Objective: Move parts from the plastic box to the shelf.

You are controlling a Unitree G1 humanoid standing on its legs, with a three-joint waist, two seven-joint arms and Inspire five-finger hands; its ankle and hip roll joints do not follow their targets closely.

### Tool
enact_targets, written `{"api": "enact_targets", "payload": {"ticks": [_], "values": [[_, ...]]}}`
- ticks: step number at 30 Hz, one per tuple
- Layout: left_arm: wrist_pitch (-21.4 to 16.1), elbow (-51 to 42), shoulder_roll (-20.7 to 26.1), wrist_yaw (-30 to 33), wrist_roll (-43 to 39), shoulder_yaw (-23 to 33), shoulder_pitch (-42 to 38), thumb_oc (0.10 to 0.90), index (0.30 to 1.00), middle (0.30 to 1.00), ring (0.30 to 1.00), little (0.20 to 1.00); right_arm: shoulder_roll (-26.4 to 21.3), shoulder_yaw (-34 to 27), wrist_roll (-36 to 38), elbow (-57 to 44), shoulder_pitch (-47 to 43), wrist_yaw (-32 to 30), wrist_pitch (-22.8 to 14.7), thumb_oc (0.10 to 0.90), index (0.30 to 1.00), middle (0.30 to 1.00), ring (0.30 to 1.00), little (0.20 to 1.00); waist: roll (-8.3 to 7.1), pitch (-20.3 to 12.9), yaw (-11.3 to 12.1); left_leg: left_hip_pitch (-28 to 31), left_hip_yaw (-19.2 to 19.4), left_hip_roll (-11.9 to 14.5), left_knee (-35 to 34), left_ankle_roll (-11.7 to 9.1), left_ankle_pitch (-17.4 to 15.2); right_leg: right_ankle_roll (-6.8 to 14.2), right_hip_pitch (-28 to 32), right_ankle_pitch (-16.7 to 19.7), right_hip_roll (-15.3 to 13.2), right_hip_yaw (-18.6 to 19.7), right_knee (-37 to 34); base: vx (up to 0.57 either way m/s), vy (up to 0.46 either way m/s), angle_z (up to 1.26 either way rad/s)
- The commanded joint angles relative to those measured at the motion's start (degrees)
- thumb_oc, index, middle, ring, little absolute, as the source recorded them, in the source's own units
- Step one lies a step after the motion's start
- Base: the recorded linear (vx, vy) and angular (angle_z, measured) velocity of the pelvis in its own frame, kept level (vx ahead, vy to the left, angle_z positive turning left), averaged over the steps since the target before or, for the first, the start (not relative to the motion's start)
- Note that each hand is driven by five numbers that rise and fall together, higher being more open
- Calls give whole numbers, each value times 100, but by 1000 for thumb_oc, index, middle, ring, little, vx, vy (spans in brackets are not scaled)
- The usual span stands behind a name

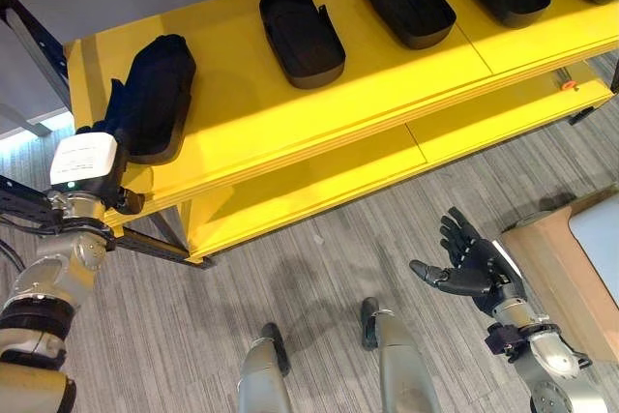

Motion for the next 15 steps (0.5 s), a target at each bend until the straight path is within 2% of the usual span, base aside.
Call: {"api": "enact_targets", "payload": {"ticks": [1,15], "values": [[122,15,390,222,-380,332,-504,900,1000,1000,1000,1000,-264,-121,253,-691,-76,90,-415,900,1000,1000,1000,1000,24,-417,-49,19,-84,239,-203,-12,153,585,416,-100,-299,400,-568,0,0,0],[14,-254,748,280,-492,9,-1073,900,1000,1000,1000,1000,-259,-102,240,-635,-34,137,-406,900,1000,1000,1000,1000,39,-458,-56,13,-68,227,-177,-10,118,609,399,-88,-322,409,-566,0,0,0]]}}
